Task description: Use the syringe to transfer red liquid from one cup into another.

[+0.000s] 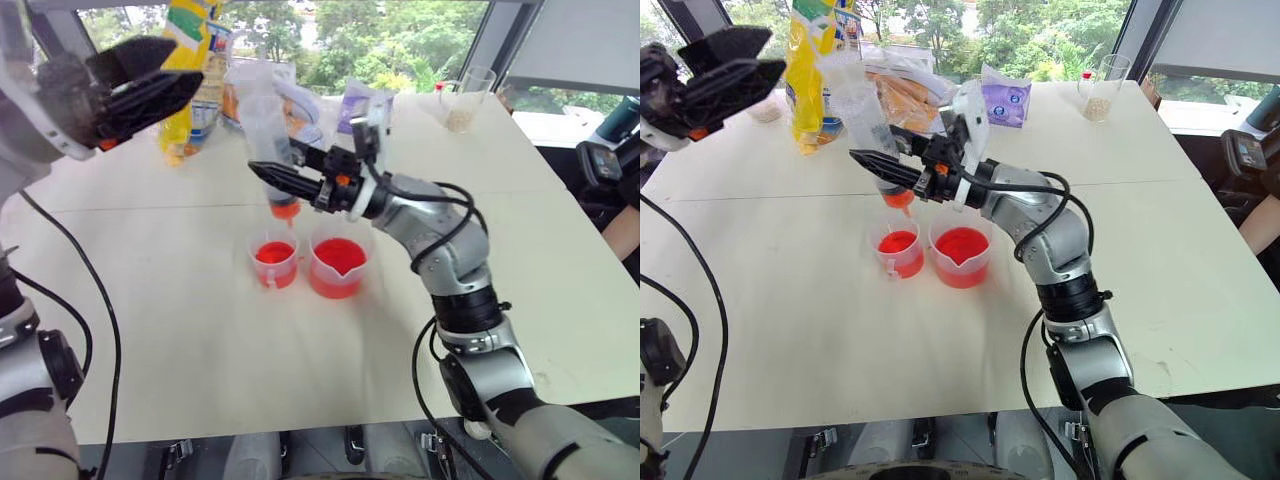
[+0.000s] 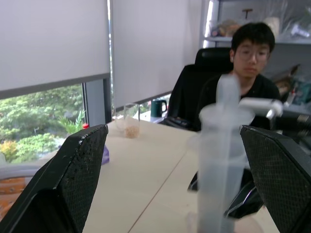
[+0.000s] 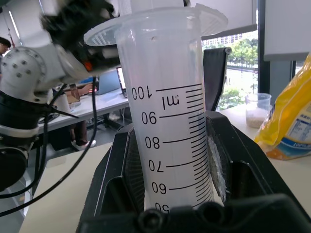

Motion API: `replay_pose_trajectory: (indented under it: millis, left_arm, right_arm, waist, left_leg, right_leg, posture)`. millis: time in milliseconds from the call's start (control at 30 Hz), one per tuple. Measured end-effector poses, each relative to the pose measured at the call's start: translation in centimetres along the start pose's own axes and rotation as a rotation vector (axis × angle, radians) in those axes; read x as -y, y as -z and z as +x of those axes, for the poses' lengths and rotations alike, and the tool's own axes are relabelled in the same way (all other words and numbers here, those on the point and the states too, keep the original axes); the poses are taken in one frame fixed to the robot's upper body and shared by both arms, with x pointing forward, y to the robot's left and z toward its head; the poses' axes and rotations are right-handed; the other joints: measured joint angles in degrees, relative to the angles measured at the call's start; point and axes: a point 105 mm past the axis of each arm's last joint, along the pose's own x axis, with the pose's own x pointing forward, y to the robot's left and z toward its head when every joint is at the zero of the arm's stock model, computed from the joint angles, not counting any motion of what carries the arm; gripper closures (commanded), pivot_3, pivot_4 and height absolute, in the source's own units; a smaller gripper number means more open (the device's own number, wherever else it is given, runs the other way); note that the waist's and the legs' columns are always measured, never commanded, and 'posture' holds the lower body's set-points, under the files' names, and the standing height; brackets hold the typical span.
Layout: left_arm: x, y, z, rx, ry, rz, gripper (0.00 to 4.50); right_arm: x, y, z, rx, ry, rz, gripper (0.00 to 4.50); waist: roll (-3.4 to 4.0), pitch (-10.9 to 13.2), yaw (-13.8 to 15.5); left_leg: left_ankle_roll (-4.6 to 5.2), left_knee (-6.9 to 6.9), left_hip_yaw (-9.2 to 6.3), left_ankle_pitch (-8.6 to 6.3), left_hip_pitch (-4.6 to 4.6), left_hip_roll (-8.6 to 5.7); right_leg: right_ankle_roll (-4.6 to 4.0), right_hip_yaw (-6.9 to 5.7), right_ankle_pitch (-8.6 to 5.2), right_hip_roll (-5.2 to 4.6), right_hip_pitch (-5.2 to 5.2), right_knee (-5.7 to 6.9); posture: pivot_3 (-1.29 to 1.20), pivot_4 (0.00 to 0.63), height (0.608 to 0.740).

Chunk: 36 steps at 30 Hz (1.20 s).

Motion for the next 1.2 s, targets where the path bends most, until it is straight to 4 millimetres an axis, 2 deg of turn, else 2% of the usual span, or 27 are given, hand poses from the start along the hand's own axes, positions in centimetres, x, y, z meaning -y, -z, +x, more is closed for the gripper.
replay_pose_trajectory:
  millis: [100,233,500,633,733,967,1000,1200]
  left_arm:
    - [0.7,-0.4,0.2,0.004,0.018,0.006,0.03]
    - [1.3,0.0,0.8,-0.019,0.035,0.017,0.03]
    - [1.4,2.3,2.4,-0.099,0.056,0.014,0.03]
    - [1.3,2.9,2.8,-0.107,0.054,0.016,0.03]
    - [1.3,3.0,2.8,-0.111,0.056,0.016,0.86]
    - [1.5,3.5,2.6,-0.123,0.069,0.001,4.26]
    - [1.5,3.5,2.6,-0.123,0.073,-0.001,4.39]
    - [1.8,4.0,2.3,-0.136,0.071,0.021,4.39]
  right_arm:
    - [-0.4,1.4,0.7,-0.018,-0.022,0.008,3.12]
    - [-1.1,3.7,0.7,-0.060,-0.037,0.035,3.12]
    - [-1.2,4.1,0.6,-0.062,-0.038,0.038,3.12]
    - [-1.3,4.3,0.5,-0.064,-0.035,0.043,3.12]
    - [-1.3,4.3,0.5,-0.064,-0.034,0.041,3.12]
    - [-1.2,4.3,0.5,-0.070,-0.030,0.035,3.12]
    - [-1.2,4.3,0.5,-0.071,-0.029,0.035,3.12]
    - [-1.2,4.6,0.5,-0.092,-0.031,0.036,3.12]
  waist:
    - [0.00,0.00,-0.08]
    - [0.00,0.00,0.04]
    - [0.00,0.00,-0.11]
    - [0.00,0.00,-0.11]
    - [0.00,0.00,-0.09]
    - [0.00,0.00,-0.09]
    - [0.00,0.00,-0.09]
    - [0.00,0.00,-0.09]
  left_leg:
    - [-0.01,-0.01,0.00,0.00,0.00,0.00]
    - [-0.02,0.00,0.00,0.01,0.00,0.00]
    - [-0.07,-0.01,0.00,0.04,0.01,-0.02]
    - [-0.07,-0.01,0.01,0.04,0.01,-0.02]
    - [-0.07,-0.01,0.01,0.03,0.00,-0.01]
    - [-0.07,-0.01,0.00,0.04,0.00,-0.01]
    - [-0.07,-0.01,0.00,0.04,0.00,-0.01]
    - [-0.07,-0.01,0.00,0.04,0.00,-0.01]
  right_leg:
    - [0.00,0.00,0.00,0.01,-0.01,0.02]
    - [0.00,0.00,0.00,0.00,0.00,0.02]
    - [0.00,-0.01,0.00,0.04,-0.01,0.03]
    - [0.00,-0.01,0.00,0.04,-0.02,0.03]
    - [0.00,-0.01,0.00,0.04,-0.02,0.03]
    - [0.00,-0.01,0.00,0.04,-0.02,0.03]
    - [0.00,-0.01,0.00,0.04,-0.02,0.03]
    - [-0.01,-0.01,0.00,0.04,-0.03,0.03]
  posture:
    - [0.00,0.150,0.740]
    - [0.00,0.150,0.740]
    - [0.00,0.150,0.740]
    - [0.00,0.150,0.740]
    - [0.00,0.150,0.740]
    - [0.00,0.150,0.740]
    - [0.00,0.150,0.740]
    - [0.00,0.150,0.740]
